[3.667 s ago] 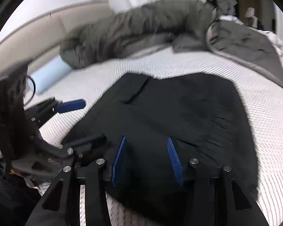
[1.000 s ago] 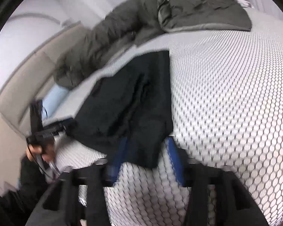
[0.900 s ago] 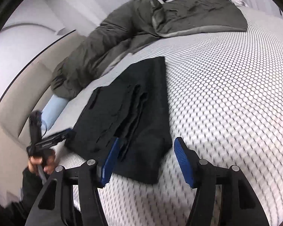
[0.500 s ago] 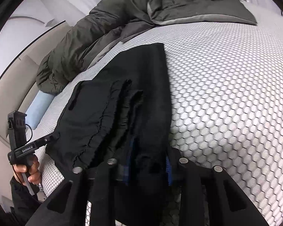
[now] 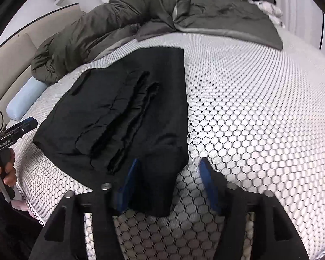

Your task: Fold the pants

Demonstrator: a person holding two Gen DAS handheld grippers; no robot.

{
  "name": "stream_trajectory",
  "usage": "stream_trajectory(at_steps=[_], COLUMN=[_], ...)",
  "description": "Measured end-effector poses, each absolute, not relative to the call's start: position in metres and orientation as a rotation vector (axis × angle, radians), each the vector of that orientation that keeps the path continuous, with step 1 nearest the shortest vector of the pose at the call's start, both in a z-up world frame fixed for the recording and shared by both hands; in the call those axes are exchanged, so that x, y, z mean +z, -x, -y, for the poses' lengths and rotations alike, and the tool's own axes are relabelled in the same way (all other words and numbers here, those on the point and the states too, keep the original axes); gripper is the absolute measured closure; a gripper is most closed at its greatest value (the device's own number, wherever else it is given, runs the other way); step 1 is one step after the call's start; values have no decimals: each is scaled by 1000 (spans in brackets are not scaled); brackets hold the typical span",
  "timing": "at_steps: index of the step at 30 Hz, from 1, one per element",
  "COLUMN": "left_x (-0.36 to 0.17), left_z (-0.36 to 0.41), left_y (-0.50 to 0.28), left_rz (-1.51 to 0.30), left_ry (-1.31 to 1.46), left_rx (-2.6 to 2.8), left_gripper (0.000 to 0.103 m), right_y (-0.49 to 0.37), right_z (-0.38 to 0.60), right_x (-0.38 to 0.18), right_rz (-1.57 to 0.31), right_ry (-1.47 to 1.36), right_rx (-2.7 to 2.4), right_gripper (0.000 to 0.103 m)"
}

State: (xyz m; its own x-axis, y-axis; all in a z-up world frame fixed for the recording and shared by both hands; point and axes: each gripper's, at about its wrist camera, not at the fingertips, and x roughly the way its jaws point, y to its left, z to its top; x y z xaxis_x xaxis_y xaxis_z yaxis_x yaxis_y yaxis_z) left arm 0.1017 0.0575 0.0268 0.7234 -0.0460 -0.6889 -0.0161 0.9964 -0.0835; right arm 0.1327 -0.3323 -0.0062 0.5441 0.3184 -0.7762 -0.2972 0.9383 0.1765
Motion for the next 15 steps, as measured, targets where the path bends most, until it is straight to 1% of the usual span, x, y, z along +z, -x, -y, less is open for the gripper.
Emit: stream_trajectory(at_steps=[1,3,5,6,7,8,9,12,15], left_x=[29,36,42,45,47,49,52,57,57], left_z=[-56,-53,-49,-48,-45,-43,-41,-32,-24], left_y=[-97,-87,-74,-68,-61,-56,-46,-20,-4], left_rz=[-751,-714,-684,-672,-657,-645,-631,-556,-537], left_ry=[82,76,75,74,73,71,68,41,25], left_rx=[-17,-26,-31,-37,-42,-46,-48,-61,-69], left_gripper=[22,20,18,16,12,8,1,1,1], right_y=[-127,-117,-104,-95,-88,-80,-73,-54,-41], right_z=[333,332,330,329,328,326,325,320,313], right_x=[-1,8,18,24,28,33,37,46,53], right_rz=[-895,-846,-786,-746,-718,-678,-642,-560,-496], right_ry=[-23,-12,-9,-12,-15,-18,-17,-2,0], right_rx=[362,349,347,352,357,368,375,397,402], right_gripper=[23,18,16,11,5,3,1,0,0])
